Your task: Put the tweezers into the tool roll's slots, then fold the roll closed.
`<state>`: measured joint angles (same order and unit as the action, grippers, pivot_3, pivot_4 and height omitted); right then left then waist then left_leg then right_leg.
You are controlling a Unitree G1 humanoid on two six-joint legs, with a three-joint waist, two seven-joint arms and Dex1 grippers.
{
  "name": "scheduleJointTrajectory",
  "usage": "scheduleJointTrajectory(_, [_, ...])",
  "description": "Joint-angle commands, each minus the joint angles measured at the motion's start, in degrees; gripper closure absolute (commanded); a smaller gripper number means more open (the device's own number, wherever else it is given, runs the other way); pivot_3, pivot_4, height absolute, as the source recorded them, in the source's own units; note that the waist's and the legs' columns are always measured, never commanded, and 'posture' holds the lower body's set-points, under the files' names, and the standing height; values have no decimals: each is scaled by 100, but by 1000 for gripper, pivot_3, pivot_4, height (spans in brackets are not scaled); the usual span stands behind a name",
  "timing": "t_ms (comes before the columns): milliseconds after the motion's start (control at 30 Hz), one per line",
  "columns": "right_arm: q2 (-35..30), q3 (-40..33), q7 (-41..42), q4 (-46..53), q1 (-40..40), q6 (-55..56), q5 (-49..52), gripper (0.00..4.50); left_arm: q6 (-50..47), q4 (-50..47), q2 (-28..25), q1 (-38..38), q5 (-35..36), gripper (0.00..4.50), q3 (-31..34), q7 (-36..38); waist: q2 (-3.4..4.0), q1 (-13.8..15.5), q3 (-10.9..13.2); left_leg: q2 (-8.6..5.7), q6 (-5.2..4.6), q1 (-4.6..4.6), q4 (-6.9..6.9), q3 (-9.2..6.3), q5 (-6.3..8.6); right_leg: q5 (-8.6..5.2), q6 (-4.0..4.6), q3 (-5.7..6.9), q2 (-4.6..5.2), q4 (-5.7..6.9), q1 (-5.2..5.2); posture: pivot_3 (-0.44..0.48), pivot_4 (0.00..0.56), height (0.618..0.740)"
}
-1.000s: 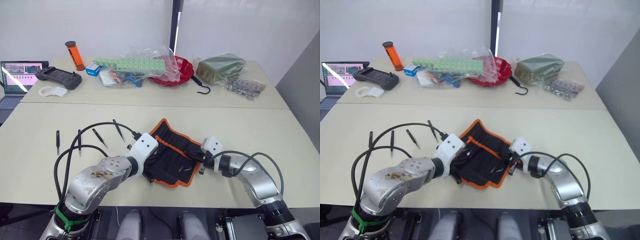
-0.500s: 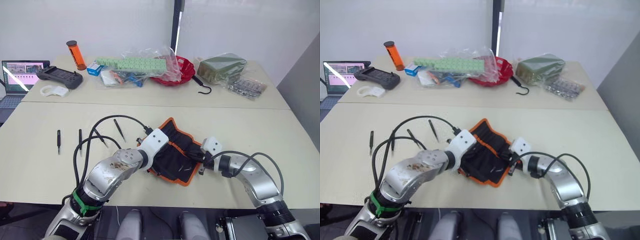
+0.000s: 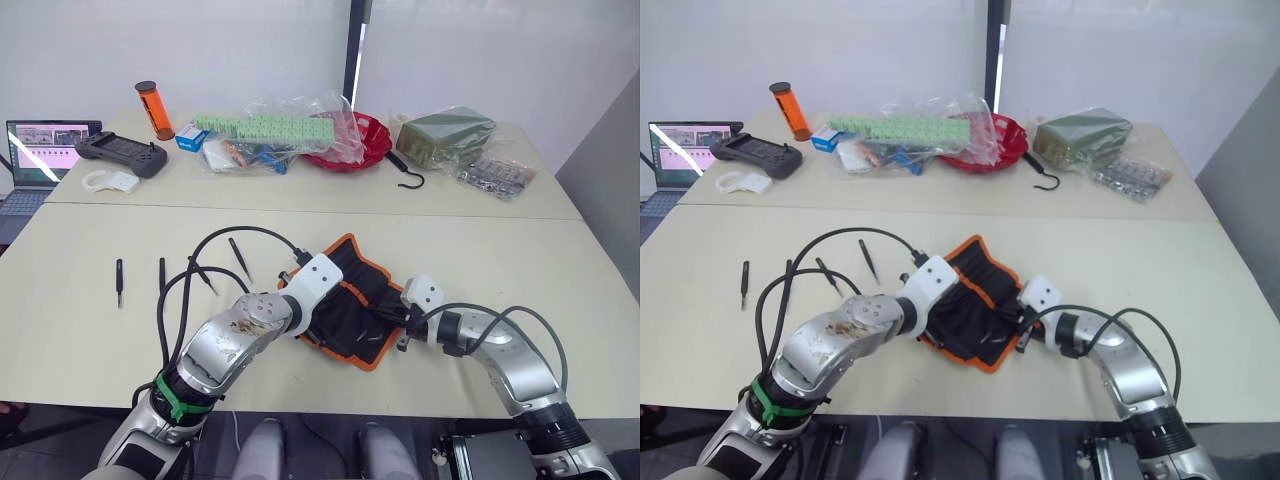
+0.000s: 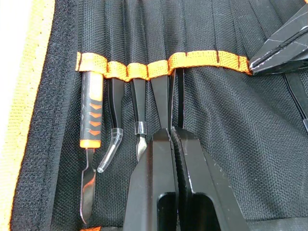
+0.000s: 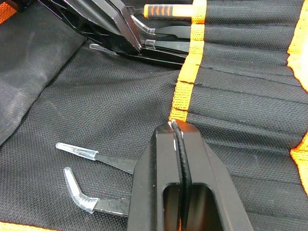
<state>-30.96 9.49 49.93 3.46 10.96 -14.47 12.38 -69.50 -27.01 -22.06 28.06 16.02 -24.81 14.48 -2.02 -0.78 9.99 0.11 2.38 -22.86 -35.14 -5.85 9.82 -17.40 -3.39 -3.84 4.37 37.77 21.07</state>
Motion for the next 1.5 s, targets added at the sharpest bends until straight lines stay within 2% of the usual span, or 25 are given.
scheduleJointTrajectory(33, [-97,60,-8,-128,-183,-272,-109,4474,-101,-323,-87,-68,-44,4500,179,32,0,-7,0,0,0,0,0,0,0,0,0,0,0,0,0,0,150,740])
scheduleJointTrajectory(367, [-417,-263,70,378,-341,-605,155,4474,-152,-350,-59,-193,-50,4500,246,93,0,1,0,-4,0,-5,6,0,0,2,0,0,3,-10,1,0,150,740])
scheduleJointTrajectory(733, [-355,-197,-5,336,-428,-621,97,4474,-525,-563,168,-146,217,4500,589,206,0,-2,0,-4,0,-8,5,-1,0,1,-1,1,4,-12,1,0,150,740])
scheduleJointTrajectory(933, [-338,-151,-6,294,-404,-610,88,4500,-833,-793,200,-191,399,2577,925,256,0,-6,0,-4,0,-6,5,-1,0,1,-2,1,3,-12,1,0,150,740])
scheduleJointTrajectory(1100, [-320,-111,34,193,-339,-572,84,4500,-1076,-1057,104,-57,882,908,1961,646,0,-11,0,-3,0,-5,6,-1,0,1,-2,1,3,-11,1,0,150,740])
scheduleJointTrajectory(1200, [-292,-69,55,119,-284,-537,82,4500,-844,-959,-181,47,1083,14,2631,919,0,-18,0,-2,0,-4,6,-1,0,1,-1,2,2,-11,2,0,150,740])
scheduleJointTrajectory(1333, [-258,-49,113,13,-210,-451,85,4500,-191,-537,-714,26,1071,14,3315,1152,0,-34,0,-1,0,-2,10,-1,0,1,-1,2,1,-11,2,0,150,740])
scheduleJointTrajectory(1433, [-232,-97,158,-23,-139,-404,141,4500,636,-404,-1386,-386,829,14,3479,1417,-1,-64,1,1,1,-2,16,0,0,4,3,2,1,-15,4,0,150,740])
scheduleJointTrajectory(1500, [-239,-126,204,-49,-109,-366,164,4500,1599,-408,-1468,-824,649,14,3727,1528,-1,-63,1,1,1,-1,19,0,0,12,18,1,2,-16,5,0,150,740])
